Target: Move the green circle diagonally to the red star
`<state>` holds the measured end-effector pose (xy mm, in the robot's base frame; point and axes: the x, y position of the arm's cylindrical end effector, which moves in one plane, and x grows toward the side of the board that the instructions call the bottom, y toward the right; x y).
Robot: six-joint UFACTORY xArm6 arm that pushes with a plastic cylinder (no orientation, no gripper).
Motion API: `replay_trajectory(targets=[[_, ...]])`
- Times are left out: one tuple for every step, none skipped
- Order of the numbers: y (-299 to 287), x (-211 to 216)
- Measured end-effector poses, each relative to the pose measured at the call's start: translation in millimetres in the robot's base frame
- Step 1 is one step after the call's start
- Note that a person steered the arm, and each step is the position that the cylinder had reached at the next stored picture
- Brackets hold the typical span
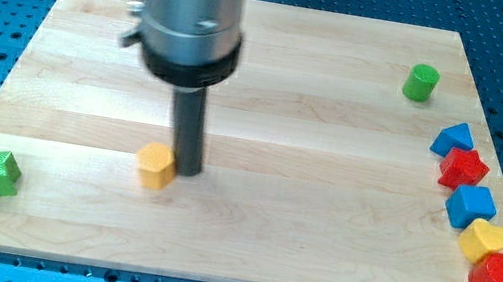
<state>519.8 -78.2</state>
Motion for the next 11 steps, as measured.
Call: replay_trajectory(targets=[[-47.4, 8.2], [-95.1, 8.2], [-14.7, -0.6], [77.0, -47.6], [125.2, -141.5], [157.5, -222.4], [214.5, -262.9], [310.6, -251.1], [321.2, -213.8], [271.1, -193.5], [264.6, -178.8]])
